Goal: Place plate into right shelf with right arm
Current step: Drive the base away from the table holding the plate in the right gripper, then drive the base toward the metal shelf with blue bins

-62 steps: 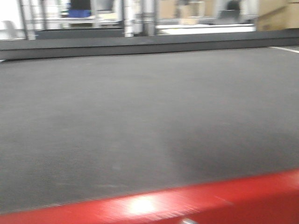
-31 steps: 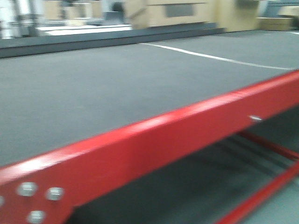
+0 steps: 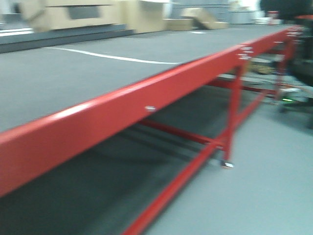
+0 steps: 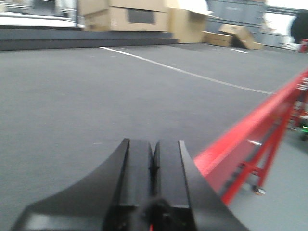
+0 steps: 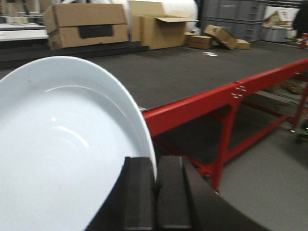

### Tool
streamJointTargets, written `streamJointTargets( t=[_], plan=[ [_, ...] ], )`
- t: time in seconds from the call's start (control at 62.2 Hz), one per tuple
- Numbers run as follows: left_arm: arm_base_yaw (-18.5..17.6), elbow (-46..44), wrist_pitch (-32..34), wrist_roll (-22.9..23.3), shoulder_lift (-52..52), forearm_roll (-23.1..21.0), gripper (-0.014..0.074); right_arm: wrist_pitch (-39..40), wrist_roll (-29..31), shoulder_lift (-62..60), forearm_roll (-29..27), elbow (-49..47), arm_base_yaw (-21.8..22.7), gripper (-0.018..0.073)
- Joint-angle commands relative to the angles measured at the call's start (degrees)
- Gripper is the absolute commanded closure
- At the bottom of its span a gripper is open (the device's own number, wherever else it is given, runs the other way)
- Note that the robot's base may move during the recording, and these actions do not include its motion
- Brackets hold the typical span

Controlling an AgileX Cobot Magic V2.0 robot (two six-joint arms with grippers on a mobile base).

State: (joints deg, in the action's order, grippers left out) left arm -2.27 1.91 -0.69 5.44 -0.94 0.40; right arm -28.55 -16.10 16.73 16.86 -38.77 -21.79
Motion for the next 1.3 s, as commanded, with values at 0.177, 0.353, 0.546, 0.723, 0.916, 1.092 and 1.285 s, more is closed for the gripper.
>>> streamJointTargets(
  t=[0.177, 0.353, 0.546, 0.723, 0.916, 1.092, 1.285],
  plan=[
    [0.0, 0.3, 5.1, 0.3, -0.6, 0.0, 0.0643, 4.8, 0.3, 0.6, 1.0, -1.7, 0.2, 0.0505],
    [0.0, 0.3, 5.1, 0.3, -0.6, 0.0, 0.0643, 4.8, 0.3, 0.6, 1.0, -1.7, 0.2, 0.0505],
    [0.0, 0.3, 5.1, 0.3, -0.6, 0.0, 0.0643, 4.8, 0.3, 0.6, 1.0, -1.7, 0.2, 0.0505],
    [-0.1, 0.4, 5.1, 0.3, -0.6, 0.0, 0.0643, 4.8, 0.3, 0.6, 1.0, -1.7, 0.2, 0.0505],
    [-0.1, 0.4, 5.1, 0.3, -0.6, 0.0, 0.0643, 4.8, 0.3, 0.6, 1.0, -1.7, 0.2, 0.0505],
    [-0.1, 0.5, 5.1, 0.3, -0.6, 0.0, 0.0643, 4.8, 0.3, 0.6, 1.0, -1.7, 0.2, 0.0505],
    [-0.1, 0.5, 5.1, 0.3, -0.6, 0.0, 0.0643, 4.9, 0.3, 0.4, 1.0, -1.7, 0.2, 0.0505]
  ],
)
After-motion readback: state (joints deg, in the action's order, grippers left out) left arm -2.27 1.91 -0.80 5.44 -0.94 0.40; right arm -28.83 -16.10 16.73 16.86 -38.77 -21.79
